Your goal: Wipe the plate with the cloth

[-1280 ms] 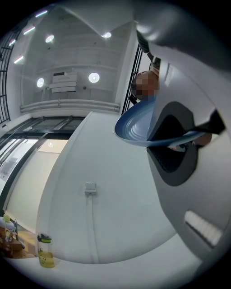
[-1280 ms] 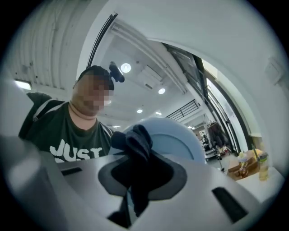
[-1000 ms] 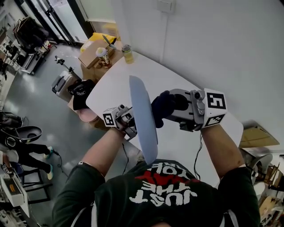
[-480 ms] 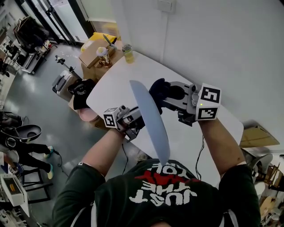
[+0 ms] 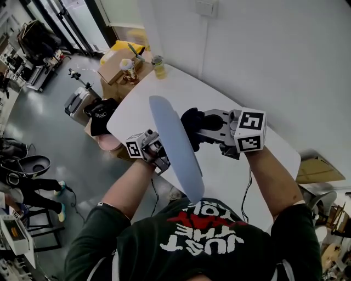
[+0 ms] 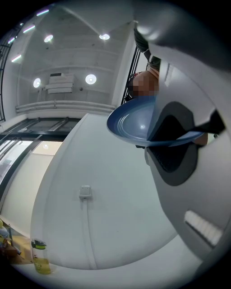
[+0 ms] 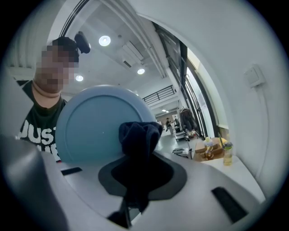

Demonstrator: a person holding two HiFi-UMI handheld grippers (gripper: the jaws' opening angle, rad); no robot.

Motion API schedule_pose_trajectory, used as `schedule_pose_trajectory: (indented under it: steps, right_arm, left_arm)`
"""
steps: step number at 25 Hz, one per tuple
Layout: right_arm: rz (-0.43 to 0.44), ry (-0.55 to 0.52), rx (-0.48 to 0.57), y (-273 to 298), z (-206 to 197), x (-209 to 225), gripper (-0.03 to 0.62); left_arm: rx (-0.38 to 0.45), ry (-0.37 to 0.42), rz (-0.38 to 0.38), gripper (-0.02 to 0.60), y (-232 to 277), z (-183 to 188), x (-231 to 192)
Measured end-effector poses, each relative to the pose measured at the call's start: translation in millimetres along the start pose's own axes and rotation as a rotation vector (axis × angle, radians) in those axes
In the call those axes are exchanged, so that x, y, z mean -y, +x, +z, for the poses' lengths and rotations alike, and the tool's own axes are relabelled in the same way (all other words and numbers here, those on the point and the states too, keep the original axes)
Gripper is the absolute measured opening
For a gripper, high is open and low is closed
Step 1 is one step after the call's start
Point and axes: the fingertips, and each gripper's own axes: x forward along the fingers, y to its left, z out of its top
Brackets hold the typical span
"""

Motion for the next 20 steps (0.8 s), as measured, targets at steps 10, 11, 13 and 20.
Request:
schedule_pose_trajectory:
  steps: [10, 11, 13, 20]
  right_arm:
    - [0.054, 0.008, -0.107, 4.4, -35.4, -18.9, 0.048]
    - [0.065, 0.006, -0.123, 6.3, -40.1, -22.5, 0.048]
    - [0.09, 0.007, -0.148, 10.5, -48.5, -29.9, 0.048]
    - [0.154, 0.042, -0.104, 13.5, -50.7, -52.1, 0.048]
  left_arm:
    - [0.136, 0.035, 0.011, 0.018, 3.1, 23.7, 3.6]
    - [0.152, 0.044, 0.018, 0.017, 3.6, 27.3, 2.7]
    - [0.178, 0.06, 0.033, 0.017, 3.5, 34.0, -0.3]
    - [0.247, 0.092, 0.092, 0.017, -5.4, 46.5, -9.5]
